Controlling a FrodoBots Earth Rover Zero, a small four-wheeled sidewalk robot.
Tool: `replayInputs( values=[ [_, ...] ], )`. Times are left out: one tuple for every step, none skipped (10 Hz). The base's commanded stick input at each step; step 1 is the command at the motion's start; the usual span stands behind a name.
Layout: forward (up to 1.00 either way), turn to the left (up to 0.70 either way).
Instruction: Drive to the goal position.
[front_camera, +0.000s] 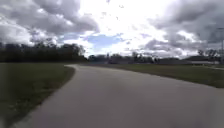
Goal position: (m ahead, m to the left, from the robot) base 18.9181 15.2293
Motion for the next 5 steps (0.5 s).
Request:
replayInputs(
  values=[
    [1.0, 0.0],
    [1.0, 0.0],
    [1.0, 0.0],
    [1.0, 0.0],
    [1.0, 0.0]
  ],
)
